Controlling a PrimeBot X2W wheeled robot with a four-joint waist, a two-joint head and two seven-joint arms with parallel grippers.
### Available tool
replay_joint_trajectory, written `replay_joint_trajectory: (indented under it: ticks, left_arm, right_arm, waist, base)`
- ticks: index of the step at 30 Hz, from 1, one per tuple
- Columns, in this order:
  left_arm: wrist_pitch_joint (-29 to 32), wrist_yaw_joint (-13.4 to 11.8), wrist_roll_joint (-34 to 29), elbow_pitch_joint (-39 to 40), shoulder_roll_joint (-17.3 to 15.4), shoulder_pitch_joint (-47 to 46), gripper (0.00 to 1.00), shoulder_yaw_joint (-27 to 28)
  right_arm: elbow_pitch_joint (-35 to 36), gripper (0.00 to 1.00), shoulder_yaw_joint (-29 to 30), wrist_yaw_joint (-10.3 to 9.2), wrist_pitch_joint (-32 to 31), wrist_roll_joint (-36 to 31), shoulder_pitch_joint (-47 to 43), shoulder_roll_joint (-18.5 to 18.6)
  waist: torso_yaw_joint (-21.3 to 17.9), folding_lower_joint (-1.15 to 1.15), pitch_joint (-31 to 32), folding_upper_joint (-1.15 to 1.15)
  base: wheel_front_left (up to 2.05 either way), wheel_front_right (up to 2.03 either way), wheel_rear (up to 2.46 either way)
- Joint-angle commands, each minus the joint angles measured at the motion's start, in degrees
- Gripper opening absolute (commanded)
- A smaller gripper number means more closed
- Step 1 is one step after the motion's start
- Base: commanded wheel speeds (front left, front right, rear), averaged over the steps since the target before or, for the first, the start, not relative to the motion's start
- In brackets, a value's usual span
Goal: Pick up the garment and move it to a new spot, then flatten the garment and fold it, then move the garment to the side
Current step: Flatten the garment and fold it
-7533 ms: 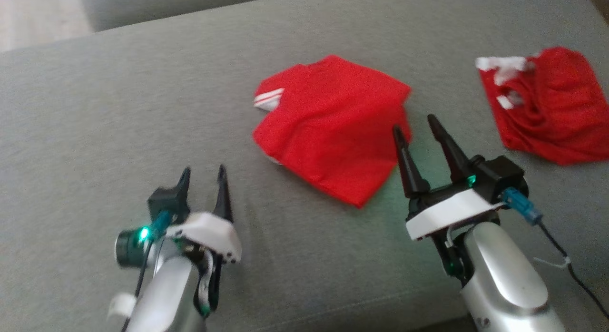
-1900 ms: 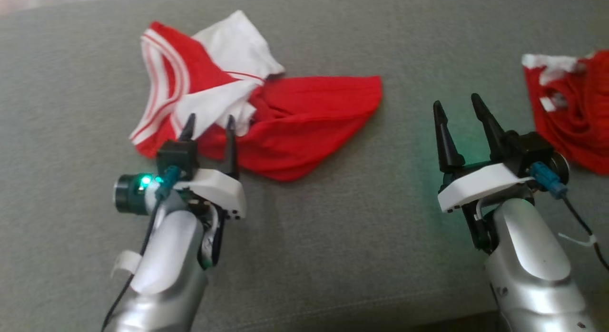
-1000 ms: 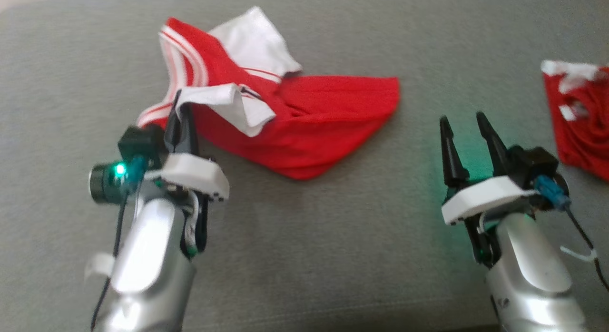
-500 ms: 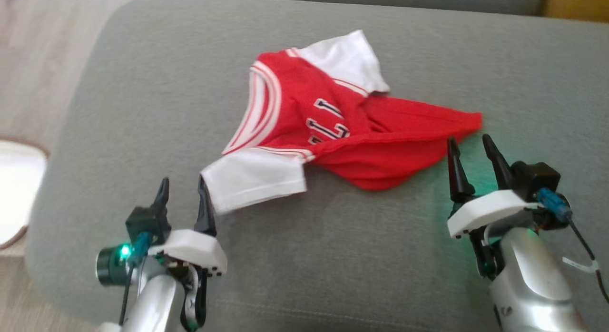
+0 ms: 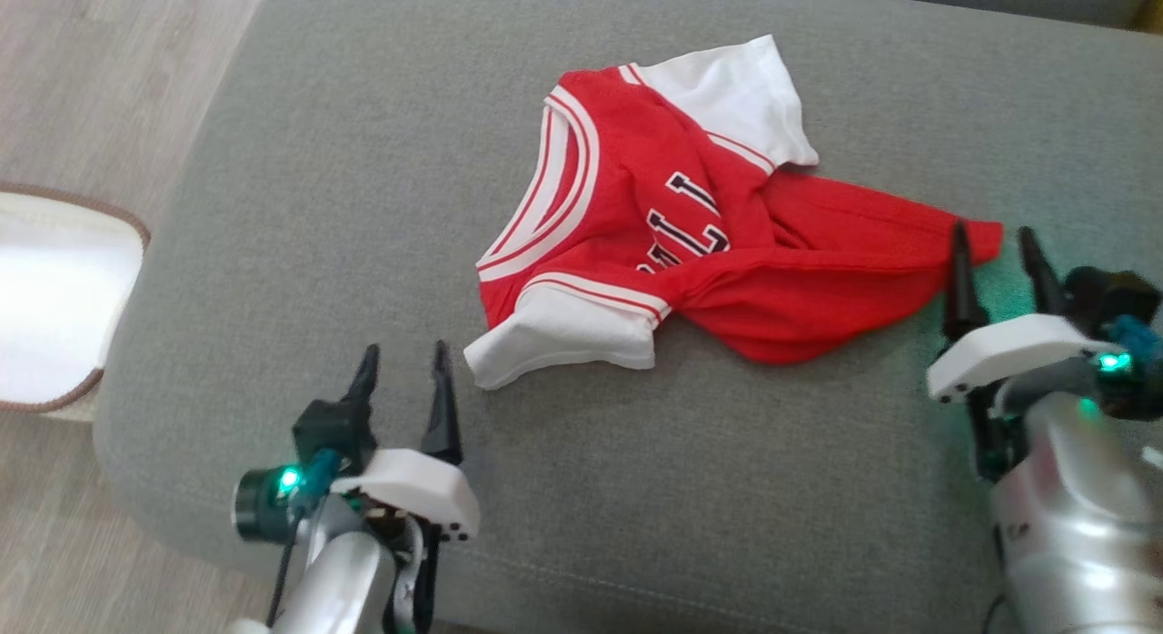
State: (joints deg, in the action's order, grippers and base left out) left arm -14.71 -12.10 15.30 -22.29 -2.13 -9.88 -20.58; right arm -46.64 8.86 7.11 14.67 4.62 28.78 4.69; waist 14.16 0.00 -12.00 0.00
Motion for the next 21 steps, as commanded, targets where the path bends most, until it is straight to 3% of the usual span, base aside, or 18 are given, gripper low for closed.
replay_joint_trajectory:
  ticks: [1,7,8,9,10,11,17,21]
  left_arm:
    - [-0.3,-0.2,0.3,2.2,-0.8,-3.0,1.0,0.7]
    - [-0.3,-0.7,1.0,2.8,-0.8,-4.6,1.0,-1.8]
    - [-0.3,-0.8,1.1,2.9,-0.8,-4.7,1.0,-2.0]
    - [-0.3,-0.9,1.2,2.9,-0.8,-4.7,1.0,-2.2]
    - [-0.3,-0.9,1.2,3.0,-0.8,-4.8,1.0,-2.3]
    - [-0.3,-1.0,1.2,3.0,-0.8,-4.7,1.0,-2.3]
    - [-0.3,-0.9,0.9,2.7,-0.8,-4.4,1.0,-1.9]
    - [-0.3,-0.6,0.8,2.5,-0.8,-4.0,1.0,-1.4]
  right_arm:
    - [-0.4,1.0,0.4,0.37,0.3,-1.3,2.7,0.9]
    - [-9.8,1.0,5.6,0.37,-0.3,-6.8,7.3,2.3]
    - [-11.1,0.79,5.7,0.37,-0.3,-7.5,7.9,2.2]
    - [-12.3,0.47,6.1,0.37,-0.3,-7.7,8.4,2.0]
    - [-13.4,0.32,6.0,0.37,-0.3,-8.2,8.9,2.0]
    - [-14.3,0.0,6.1,0.37,-0.3,-8.6,9.3,2.0]
    - [-16.2,0.0,7.4,0.37,0.2,-8.3,10.4,1.9]
    - [-8.7,0.0,7.5,0.37,0.3,-6.2,10.8,1.4]
  waist:
    - [0.5,0.0,-0.4,0.0]
    - [1.5,0.0,-1.5,0.0]
    - [1.6,0.0,-1.5,0.0]
    - [1.6,0.0,-1.6,0.0]
    - [1.5,0.0,-1.6,0.0]
    - [1.3,0.0,-1.5,0.0]
    - [-0.4,0.0,-0.7,0.0]
    - [-3.4,0.0,0.7,0.0]
  base:
    - [0.0,0.0,0.0]
    - [0.0,0.0,0.0]
    - [0.0,0.0,0.0]
    - [0.0,0.0,0.0]
    - [0.0,0.0,0.0]
    - [0.0,0.0,0.0]
    - [0.0,0.0,0.0]
    - [0.0,0.0,0.0]
